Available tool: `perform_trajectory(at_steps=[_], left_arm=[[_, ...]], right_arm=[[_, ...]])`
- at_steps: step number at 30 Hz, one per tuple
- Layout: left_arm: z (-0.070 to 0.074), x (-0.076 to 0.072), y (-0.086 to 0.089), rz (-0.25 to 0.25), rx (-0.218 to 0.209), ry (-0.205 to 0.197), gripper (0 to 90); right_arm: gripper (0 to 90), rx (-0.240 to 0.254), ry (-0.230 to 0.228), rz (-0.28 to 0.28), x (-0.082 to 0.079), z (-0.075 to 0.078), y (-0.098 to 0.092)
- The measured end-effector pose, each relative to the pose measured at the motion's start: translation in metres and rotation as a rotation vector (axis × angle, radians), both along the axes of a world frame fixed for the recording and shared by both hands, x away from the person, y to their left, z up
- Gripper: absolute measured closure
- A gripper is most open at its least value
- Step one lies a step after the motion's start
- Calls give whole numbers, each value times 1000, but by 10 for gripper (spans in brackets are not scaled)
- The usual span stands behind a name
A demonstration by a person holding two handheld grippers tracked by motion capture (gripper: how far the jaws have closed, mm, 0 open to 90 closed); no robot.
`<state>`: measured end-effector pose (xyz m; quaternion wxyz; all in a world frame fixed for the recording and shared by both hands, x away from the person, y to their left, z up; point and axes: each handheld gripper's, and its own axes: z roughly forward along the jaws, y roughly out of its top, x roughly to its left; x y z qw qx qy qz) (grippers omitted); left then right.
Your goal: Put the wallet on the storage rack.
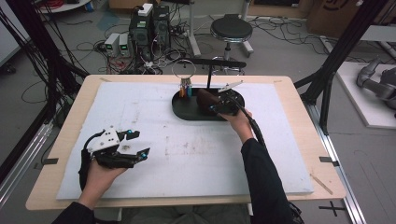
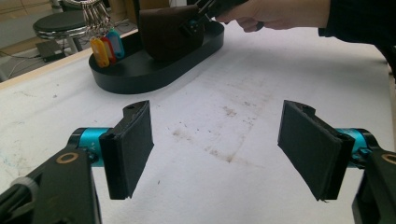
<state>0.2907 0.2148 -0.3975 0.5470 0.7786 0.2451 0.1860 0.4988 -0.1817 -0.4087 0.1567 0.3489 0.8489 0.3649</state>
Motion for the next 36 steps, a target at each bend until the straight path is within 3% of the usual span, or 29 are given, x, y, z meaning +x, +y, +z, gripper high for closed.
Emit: perform_trajectory(at_steps=[13,24,36], left_arm=[[0,1,-1,2,1,0,263],[0,4,-3,-3,1,-3,263],[-1,16,-10,4,10,14,263]], right_arm=[[408,-17,-26,-56,-1,10,-14],[381,10,-63,-61,-9,25,-23],[374,67,-127,-35,-40,62,-45]])
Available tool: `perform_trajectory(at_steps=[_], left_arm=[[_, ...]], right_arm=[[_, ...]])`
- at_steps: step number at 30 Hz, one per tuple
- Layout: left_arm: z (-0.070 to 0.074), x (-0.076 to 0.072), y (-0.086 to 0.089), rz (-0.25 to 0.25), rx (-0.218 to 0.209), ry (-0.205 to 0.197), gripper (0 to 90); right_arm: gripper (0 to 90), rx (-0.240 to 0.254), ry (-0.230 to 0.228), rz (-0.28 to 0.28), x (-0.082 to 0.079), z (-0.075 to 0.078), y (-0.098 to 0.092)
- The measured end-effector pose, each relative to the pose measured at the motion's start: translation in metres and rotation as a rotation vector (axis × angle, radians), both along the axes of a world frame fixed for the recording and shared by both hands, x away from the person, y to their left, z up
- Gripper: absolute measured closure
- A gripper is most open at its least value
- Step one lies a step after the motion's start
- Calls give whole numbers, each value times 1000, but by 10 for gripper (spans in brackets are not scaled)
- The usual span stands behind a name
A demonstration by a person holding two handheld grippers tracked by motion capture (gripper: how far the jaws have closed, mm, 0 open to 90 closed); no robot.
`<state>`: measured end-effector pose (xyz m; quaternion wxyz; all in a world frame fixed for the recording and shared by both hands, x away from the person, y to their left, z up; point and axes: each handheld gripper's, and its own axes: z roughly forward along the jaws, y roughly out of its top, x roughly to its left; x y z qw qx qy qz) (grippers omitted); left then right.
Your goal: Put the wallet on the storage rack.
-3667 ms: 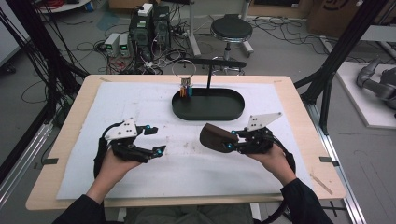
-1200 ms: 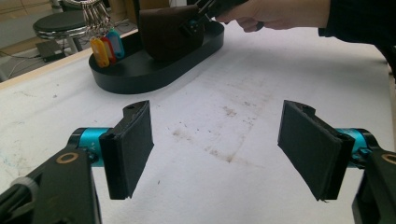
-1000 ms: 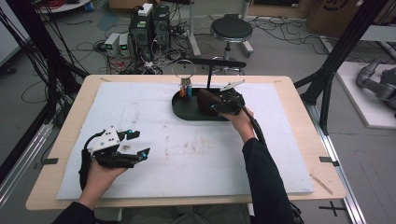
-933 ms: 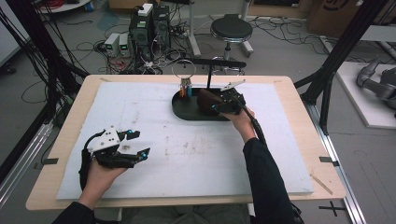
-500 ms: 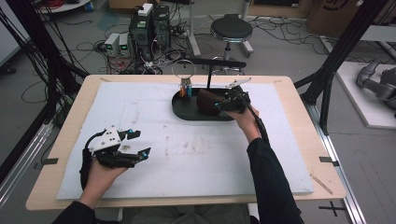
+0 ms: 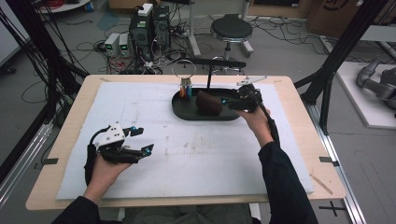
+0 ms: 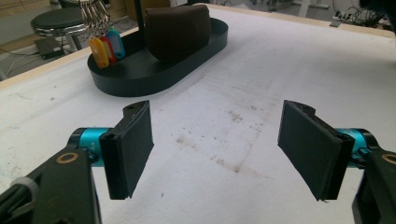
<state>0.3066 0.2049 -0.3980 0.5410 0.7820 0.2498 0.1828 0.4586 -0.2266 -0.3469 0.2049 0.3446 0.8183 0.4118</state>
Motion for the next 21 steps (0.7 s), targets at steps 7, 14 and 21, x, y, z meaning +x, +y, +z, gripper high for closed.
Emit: perform_trajectory(at_steps=[7,14,21], left_arm=[[1,4,1,12,-9,2,263],[3,7,5,31,-19,-1,263],[1,11,9,53,-31,7,263]], right_arm=[[366,51,-51,12,-34,22,-26],[342,108,-80,0,-71,25,-59],[265,187,-95,-35,-105,13,-90]])
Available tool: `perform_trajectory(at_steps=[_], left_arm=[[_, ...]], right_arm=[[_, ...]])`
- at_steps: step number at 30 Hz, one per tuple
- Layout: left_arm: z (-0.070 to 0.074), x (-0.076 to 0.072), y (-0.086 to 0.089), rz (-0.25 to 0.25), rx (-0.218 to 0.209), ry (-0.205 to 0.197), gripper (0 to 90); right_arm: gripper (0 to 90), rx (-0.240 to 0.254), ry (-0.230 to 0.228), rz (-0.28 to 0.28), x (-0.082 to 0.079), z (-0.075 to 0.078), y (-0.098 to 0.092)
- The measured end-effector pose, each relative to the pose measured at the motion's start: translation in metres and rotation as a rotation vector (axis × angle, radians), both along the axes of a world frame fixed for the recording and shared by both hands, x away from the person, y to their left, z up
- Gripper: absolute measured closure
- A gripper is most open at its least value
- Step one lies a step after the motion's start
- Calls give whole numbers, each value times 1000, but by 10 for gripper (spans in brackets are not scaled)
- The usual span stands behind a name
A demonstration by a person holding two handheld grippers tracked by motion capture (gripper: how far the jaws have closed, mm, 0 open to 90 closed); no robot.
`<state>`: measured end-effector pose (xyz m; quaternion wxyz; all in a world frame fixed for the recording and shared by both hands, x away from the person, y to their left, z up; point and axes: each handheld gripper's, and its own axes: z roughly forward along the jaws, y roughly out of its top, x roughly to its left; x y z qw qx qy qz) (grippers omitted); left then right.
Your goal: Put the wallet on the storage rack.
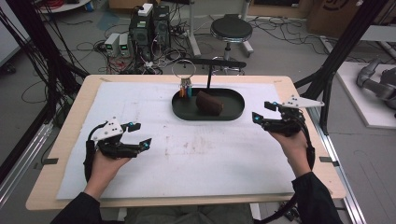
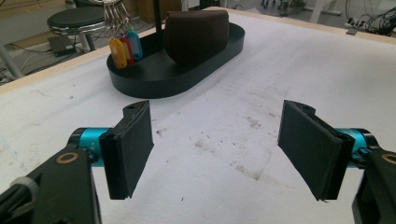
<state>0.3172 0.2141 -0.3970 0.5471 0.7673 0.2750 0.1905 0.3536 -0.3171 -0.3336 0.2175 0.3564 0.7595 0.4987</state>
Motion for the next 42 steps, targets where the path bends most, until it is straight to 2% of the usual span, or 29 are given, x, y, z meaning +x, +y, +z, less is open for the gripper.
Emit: perform_trajectory(at_steps=[6,8,11,14,19,24,25,28,33,42], left_arm=[[-1,0,5,13,-11,5,254],[-1,0,7,20,-9,0,254],[-2,-1,10,28,-7,2,254],[-3,-4,14,44,-3,-3,254],[-3,-7,23,74,-7,-10,254],[-5,-10,30,98,2,-9,267],[-5,-10,31,103,2,-8,267],[-6,-11,35,116,2,-6,267],[-7,-12,38,127,3,-5,267],[-9,-7,41,143,18,0,267]], right_arm=[[220,48,-2,-20,-19,-20,-16],[213,63,15,-17,-20,-28,-20],[212,59,24,-17,-20,-41,-22],[213,54,57,-18,-17,-50,-23],[213,51,51,-13,-15,-51,-23],[213,14,64,-9,-8,-55,-18],[213,-6,72,-3,-5,-58,-16],[212,-11,86,2,-2,-60,-15],[213,3,84,-12,-2,-59,-18],[213,-11,84,-9,-4,-60,-16]])
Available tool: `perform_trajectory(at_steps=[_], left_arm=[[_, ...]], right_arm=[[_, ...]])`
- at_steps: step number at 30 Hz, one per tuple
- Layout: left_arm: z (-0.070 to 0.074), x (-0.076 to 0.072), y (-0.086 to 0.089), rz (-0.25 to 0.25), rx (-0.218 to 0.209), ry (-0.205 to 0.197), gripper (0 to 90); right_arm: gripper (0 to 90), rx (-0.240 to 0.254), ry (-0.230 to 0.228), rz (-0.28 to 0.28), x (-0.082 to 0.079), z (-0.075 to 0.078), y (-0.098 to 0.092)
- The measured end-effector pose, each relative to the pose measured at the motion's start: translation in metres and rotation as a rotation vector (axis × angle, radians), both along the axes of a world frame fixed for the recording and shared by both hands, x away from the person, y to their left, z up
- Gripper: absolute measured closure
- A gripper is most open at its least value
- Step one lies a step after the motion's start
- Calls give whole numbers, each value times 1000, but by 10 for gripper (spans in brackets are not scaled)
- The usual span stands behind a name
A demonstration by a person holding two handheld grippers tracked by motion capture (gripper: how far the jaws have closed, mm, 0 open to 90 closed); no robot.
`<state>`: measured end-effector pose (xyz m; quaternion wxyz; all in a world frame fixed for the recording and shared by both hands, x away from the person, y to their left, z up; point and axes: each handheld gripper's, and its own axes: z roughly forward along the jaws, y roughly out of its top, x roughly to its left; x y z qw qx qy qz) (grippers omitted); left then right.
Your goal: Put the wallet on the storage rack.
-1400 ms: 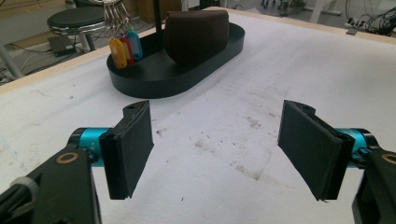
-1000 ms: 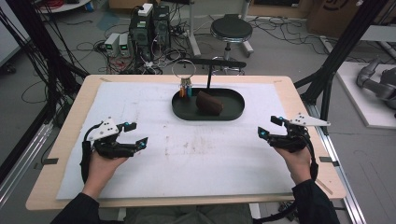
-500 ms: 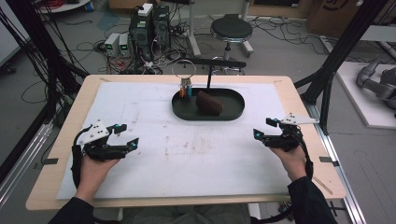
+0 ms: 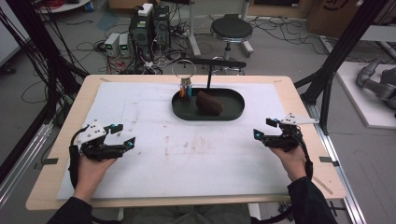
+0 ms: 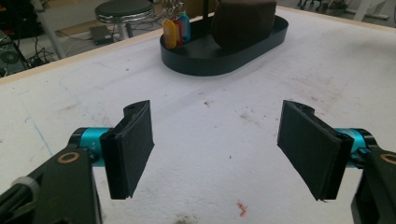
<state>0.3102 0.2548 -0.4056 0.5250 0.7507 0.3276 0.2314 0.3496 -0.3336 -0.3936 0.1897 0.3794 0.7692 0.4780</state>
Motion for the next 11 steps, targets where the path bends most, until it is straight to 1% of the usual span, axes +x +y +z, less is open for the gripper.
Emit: perform_trajectory(at_steps=[5,7,11], left_arm=[[0,5,-4,-1,10,2,267],[-1,8,-6,-9,2,9,267],[0,11,-11,-19,3,10,267]], right_arm=[[213,4,-4,-20,-3,-2,-6],[213,1,-8,-31,-5,-2,-10],[212,9,-12,-52,-7,-1,-15]])
